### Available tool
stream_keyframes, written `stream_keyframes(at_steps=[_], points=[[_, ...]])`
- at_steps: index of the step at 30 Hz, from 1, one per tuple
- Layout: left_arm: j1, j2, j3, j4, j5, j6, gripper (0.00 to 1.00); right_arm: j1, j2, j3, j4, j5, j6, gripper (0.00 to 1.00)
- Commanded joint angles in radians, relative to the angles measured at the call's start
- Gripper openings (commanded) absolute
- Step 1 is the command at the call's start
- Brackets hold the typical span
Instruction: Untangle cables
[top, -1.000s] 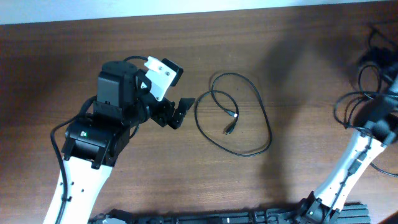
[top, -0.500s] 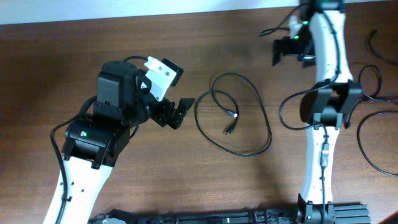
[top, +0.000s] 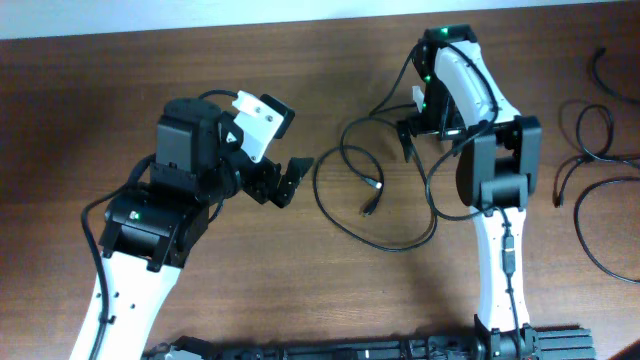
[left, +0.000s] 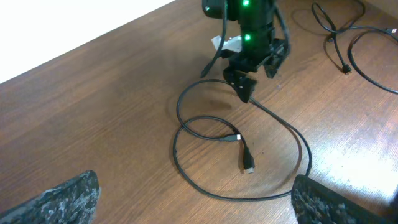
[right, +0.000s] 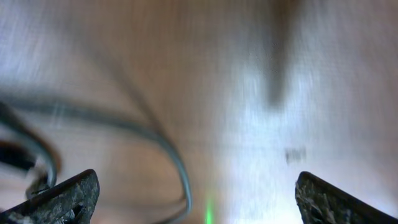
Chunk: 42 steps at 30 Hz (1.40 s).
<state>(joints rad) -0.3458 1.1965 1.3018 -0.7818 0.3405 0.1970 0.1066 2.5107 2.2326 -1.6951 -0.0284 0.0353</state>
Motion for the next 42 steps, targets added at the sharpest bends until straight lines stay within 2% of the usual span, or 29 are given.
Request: stream_keyframes(at_steps=[1,7,12,16,19,21,27,31,36,42], points=[[0.002,-0.013,0.007,0.002,0.014,-0.006,0.99,0.024,-0.180,-0.055,-0.004,0.015,0.026,0.99],[0.002,-0.013,0.007,0.002,0.014,-0.006,0.99,0.051,-0.352,-0.256,0.001,0.079,0.106,0.99],[0.002,-0.013,0.007,0.002,0.014,-0.006,0.99,0.051,-0.518,-0.481,0.087,0.119,0.182,0.99],[0.002,-0.013,0.007,0.002,0.014,-0.006,0.99,0.051,-0.687,-0.722,0.277,0.046,0.195,0.99],[0.002,-0.013,0.007,0.002,0.014,-0.006,0.99,0.051,-0.760,-0.887,0.424,-0.040,0.270,0.99],[0.002,-0.013,0.007,0.002,0.014,-0.006,0.99,0.051,-0.768,-0.962,0.486,-0.100,0.313,0.99],[0.002,-0.013,0.007,0.002,0.014,-0.006,0.99,0.058,-0.767,-1.197,0.649,-0.096,0.485,1.00],[0.002,-0.013,0.007,0.002,0.014,-0.006,0.99,0.058,-0.767,-1.265,0.682,-0.096,0.570,0.96],[0.002,-0.013,0.007,0.002,0.014,-0.006,0.99,0.063,-0.767,-1.268,0.683,-0.095,0.576,0.95],[0.002,-0.013,0.007,0.002,0.014,-0.006,0.99,0.137,-0.767,-1.284,0.712,-0.095,0.629,0.87]])
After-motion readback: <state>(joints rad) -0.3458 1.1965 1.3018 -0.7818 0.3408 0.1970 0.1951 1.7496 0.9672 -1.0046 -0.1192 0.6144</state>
